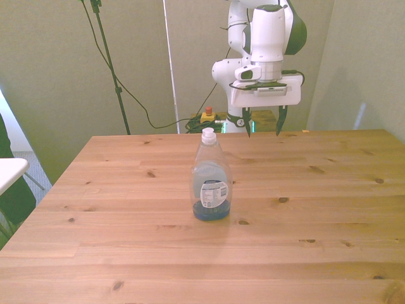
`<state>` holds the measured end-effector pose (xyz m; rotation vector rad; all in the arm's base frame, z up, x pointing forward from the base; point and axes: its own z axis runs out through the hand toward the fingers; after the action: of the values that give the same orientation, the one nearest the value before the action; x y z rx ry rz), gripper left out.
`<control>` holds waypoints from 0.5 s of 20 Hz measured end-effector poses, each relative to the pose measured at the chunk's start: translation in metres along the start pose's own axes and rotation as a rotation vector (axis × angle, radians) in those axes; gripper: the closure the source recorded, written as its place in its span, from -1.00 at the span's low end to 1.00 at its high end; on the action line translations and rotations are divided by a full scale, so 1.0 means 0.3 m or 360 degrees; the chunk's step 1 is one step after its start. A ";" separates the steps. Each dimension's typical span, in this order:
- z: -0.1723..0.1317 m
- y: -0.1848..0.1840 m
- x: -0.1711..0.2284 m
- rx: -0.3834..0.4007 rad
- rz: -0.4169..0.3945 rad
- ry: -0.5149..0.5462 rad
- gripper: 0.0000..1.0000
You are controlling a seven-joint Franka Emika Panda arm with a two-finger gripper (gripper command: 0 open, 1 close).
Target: Knock down the dish soap
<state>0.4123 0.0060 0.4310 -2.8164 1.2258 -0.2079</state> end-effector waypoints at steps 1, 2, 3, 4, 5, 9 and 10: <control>0.001 0.000 0.000 -0.0001 0.0000 -0.0001 -1.00; 0.001 0.000 0.001 -0.0003 0.0000 0.0000 -1.00; 0.000 -0.001 0.004 -0.0005 -0.0001 0.0004 -1.00; -0.007 -0.002 0.015 -0.0003 -0.0001 0.0013 1.00; -0.018 -0.002 0.032 0.0003 0.0003 0.0026 1.00; -0.075 0.009 0.180 0.0027 0.0064 0.0096 1.00; -0.084 0.012 0.220 0.0024 0.0079 0.0117 1.00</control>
<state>0.4506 -0.0448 0.4619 -2.7854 1.3008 -0.3194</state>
